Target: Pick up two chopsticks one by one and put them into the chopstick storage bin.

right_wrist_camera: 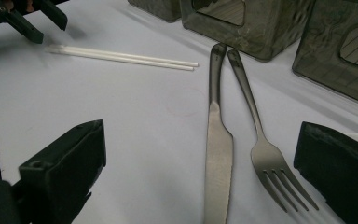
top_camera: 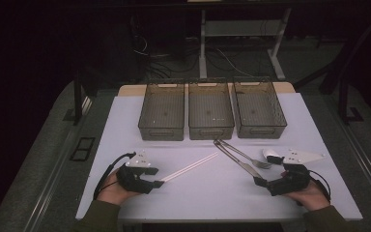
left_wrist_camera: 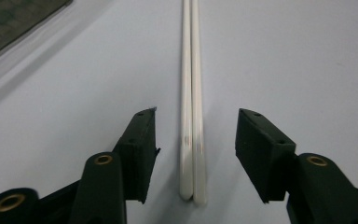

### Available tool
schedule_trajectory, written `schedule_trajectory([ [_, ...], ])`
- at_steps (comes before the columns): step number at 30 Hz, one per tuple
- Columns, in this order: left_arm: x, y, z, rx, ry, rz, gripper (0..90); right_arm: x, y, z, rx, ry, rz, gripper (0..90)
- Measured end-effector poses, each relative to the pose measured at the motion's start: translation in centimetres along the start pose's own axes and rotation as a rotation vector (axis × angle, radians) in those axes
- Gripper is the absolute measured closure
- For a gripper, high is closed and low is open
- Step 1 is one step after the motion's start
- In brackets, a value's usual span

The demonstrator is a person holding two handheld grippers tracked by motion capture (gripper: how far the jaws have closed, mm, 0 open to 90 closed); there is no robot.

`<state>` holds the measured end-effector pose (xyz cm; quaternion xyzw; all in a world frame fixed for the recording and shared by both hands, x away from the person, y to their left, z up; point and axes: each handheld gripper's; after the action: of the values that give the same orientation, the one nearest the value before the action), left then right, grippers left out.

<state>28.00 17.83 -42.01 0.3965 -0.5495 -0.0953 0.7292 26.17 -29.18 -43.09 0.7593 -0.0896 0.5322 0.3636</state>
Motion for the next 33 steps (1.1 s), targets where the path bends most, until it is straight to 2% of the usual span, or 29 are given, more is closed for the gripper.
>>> schedule_trajectory([
  [4,0.7,-0.6,0.0,-0.011,0.002,0.018,41.2,0.0,0.0,0.0,-0.005,-0.007,0.001,2.3],
  [7,1.3,-1.1,0.0,-0.017,-0.005,0.013,39.1,-0.1,0.1,0.0,-0.006,-0.004,0.001,2.3],
  [15,3.2,-2.1,-0.3,-0.009,-0.004,0.07,37.4,-0.1,0.2,0.0,-0.01,-0.013,0.003,2.3],
  [20,3.9,-2.5,-0.8,0.004,0.014,0.092,35.8,-0.2,0.2,0.1,-0.011,-0.015,0.001,2.3],
  [26,4.8,-3.3,-1.3,0.0,0.042,0.115,35.3,-0.1,0.2,0.0,-0.011,-0.012,0.004,2.3],
  [33,6.2,-4.8,-1.5,-0.008,0.028,0.116,35.5,-0.1,0.1,0.2,-0.009,-0.02,0.009,2.3],
])
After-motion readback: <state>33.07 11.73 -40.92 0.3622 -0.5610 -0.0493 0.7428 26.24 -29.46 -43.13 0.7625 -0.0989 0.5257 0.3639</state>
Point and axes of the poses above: each handheld gripper's, and its own axes: y roughly backward along the jaws, x roughly out of its top, z roughly to its right, and after that the axes turned 4 degrees about z, right-handed
